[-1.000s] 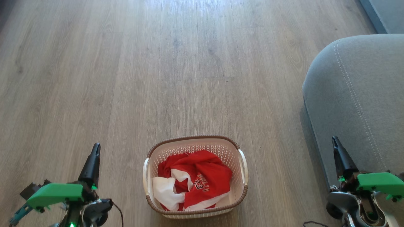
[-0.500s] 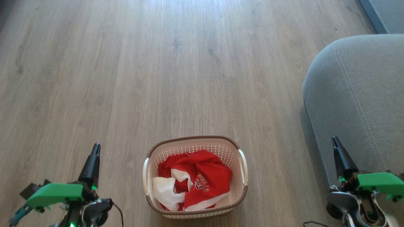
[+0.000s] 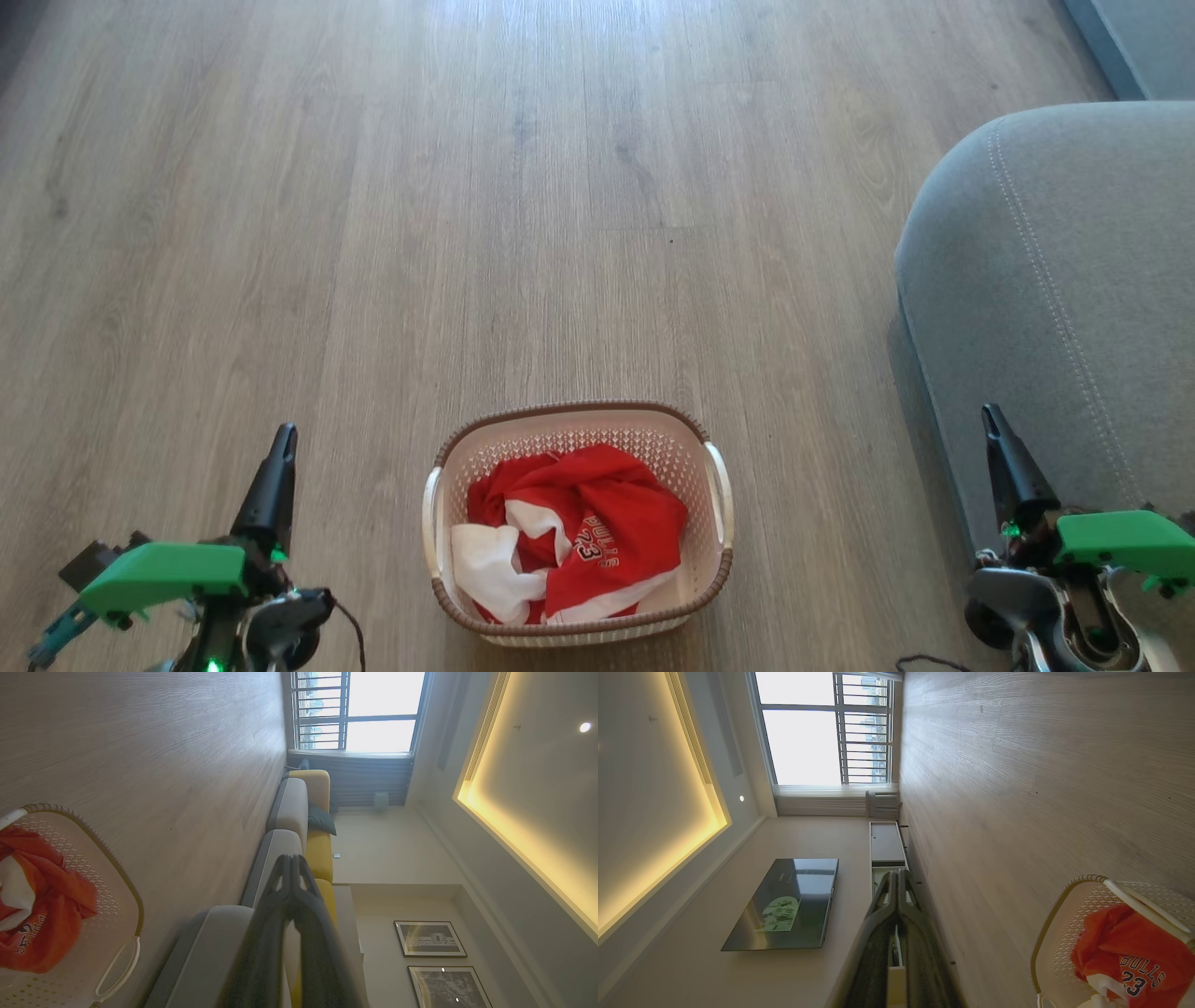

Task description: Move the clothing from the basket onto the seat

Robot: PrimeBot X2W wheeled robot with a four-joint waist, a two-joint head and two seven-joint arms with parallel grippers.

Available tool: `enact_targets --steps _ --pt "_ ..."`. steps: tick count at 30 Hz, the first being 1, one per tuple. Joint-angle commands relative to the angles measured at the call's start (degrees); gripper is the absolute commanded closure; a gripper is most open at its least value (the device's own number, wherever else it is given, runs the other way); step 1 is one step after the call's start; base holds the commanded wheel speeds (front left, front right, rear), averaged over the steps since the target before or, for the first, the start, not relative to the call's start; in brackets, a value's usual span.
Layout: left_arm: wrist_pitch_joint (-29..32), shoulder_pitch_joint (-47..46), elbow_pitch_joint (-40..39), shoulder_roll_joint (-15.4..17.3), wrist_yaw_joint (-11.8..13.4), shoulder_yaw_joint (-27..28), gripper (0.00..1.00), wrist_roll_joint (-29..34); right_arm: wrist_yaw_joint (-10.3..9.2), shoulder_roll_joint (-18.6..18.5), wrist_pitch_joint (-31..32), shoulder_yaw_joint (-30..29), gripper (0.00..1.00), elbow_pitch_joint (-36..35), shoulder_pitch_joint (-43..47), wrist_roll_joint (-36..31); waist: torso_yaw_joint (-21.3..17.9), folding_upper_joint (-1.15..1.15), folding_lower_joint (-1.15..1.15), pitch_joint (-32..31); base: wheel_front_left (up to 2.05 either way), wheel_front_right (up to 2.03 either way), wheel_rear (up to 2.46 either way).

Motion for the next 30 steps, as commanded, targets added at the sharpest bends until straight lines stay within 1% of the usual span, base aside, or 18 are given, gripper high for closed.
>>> enact_targets --steps 1,30 --pt "0.42 -2.73 -1.92 0.62 -0.53 1.95 1.0 -0.34 0.03 -0.22 0.32 1.01 1.0 -2.2 -3.2 0.35 0.0 0.0 0.0 0.0 0.0 0.0 0.0" --pt "0.42 -2.73 -1.92 0.62 -0.53 1.95 1.0 -0.34 0.03 -0.22 0.32 1.01 1.0 -2.2 -3.2 0.35 0.0 0.0 0.0 0.0 0.0 0.0 0.0"
